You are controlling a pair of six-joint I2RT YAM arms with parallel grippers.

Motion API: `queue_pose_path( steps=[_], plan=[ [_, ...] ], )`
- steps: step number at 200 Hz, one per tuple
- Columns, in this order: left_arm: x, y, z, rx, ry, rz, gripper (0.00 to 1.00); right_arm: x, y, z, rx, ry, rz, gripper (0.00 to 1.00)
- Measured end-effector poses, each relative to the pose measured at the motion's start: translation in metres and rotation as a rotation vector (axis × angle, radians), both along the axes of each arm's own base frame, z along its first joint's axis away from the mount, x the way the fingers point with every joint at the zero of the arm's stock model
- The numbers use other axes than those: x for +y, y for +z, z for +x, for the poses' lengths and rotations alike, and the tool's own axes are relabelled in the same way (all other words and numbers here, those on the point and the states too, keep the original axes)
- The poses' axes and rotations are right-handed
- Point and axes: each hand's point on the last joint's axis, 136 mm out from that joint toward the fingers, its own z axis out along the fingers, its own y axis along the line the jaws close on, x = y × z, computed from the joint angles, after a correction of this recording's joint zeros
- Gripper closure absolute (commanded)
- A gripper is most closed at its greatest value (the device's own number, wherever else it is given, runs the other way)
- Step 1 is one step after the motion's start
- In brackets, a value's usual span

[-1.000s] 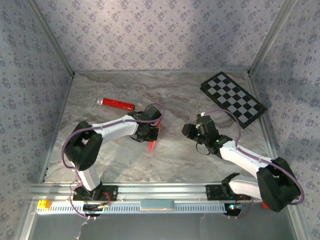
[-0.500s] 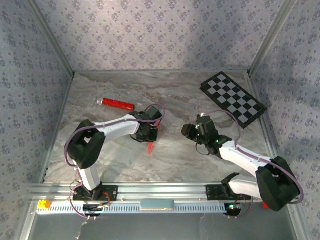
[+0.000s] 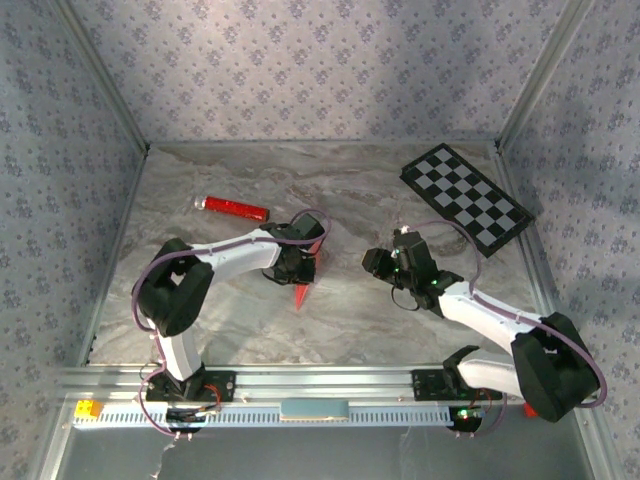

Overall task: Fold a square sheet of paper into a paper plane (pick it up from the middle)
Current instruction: Move a paper plane to the center of the table.

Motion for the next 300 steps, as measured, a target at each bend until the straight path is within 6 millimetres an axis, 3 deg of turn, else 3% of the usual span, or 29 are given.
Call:
queue_pose_path(
  steps=[128, 238, 300],
  plan=[
    [-0.009, -0.007, 0.000, 0.011, -0.015, 0.007, 0.85, 0.000, -0.005, 0.000, 0.013, 0.001, -0.007, 0.63],
    [-0.010, -0.008, -0.001, -0.004, -0.026, 0.027, 0.73, 0.002, -0.006, -0.001, 0.017, 0.009, -0.002, 0.63],
    [-0.015, -0.006, 0.005, -0.041, -0.029, 0.016, 0.75, 0.001, -0.009, -0.002, 0.026, 0.009, -0.005, 0.63]
  ],
)
